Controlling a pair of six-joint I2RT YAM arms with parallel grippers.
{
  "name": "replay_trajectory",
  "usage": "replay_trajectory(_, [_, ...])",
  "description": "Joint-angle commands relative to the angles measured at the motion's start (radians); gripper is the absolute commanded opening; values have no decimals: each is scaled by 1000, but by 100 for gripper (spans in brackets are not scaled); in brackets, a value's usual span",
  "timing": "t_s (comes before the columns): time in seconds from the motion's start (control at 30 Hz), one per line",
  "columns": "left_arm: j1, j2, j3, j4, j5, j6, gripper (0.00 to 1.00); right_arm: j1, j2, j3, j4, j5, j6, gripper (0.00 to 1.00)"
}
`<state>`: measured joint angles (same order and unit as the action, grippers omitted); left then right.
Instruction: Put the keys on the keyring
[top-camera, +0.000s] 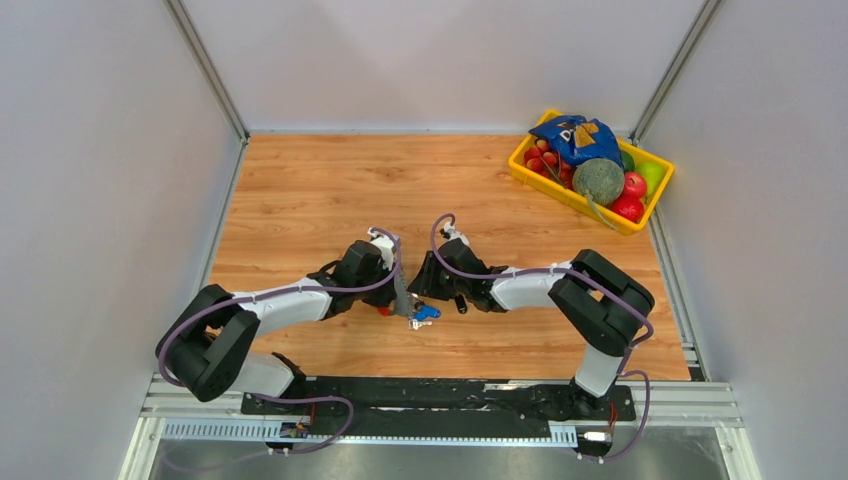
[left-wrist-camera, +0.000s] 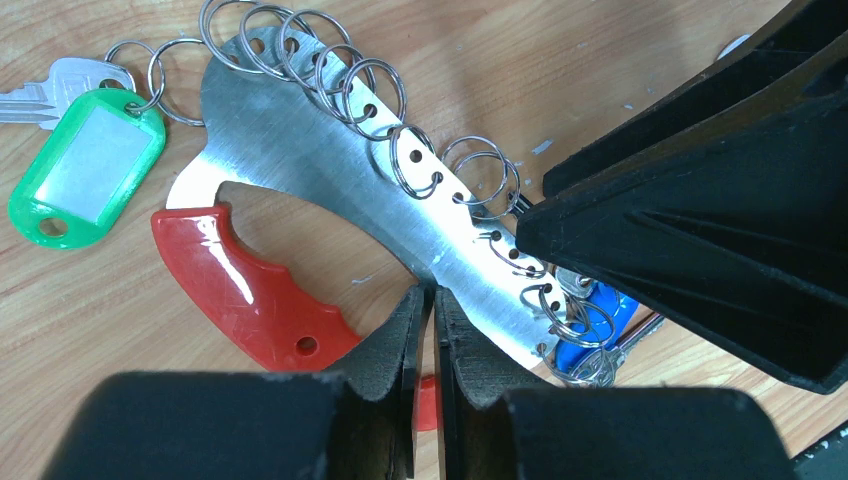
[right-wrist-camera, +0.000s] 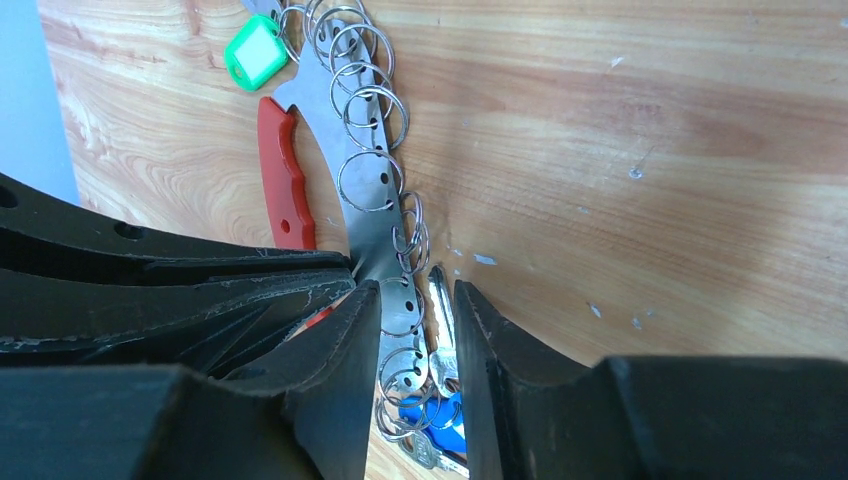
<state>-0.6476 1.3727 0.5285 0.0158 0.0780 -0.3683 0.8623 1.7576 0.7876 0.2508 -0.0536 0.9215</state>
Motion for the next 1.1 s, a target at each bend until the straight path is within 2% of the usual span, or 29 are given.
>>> replay_trajectory(0.0, [-6,9,14,-5,2,8,15,-5,15,-4,65,1,25,36])
replay_trajectory(0.8, [-7,25,21,-8,-3,8,15,-22,74,1,127,-20,45,24])
replay_trajectory(0.9, [-7,25,21,-8,-1,8,15,-23,80,4,131,-23,45,20])
replay_trajectory(1.03, [-9,22,21,-8,0,9,15,-22,81,4,137,-25,43,0])
replay_trajectory(1.07, [-9,20,21,-7,4,9,15,-23,76,4,137,-21,41,0])
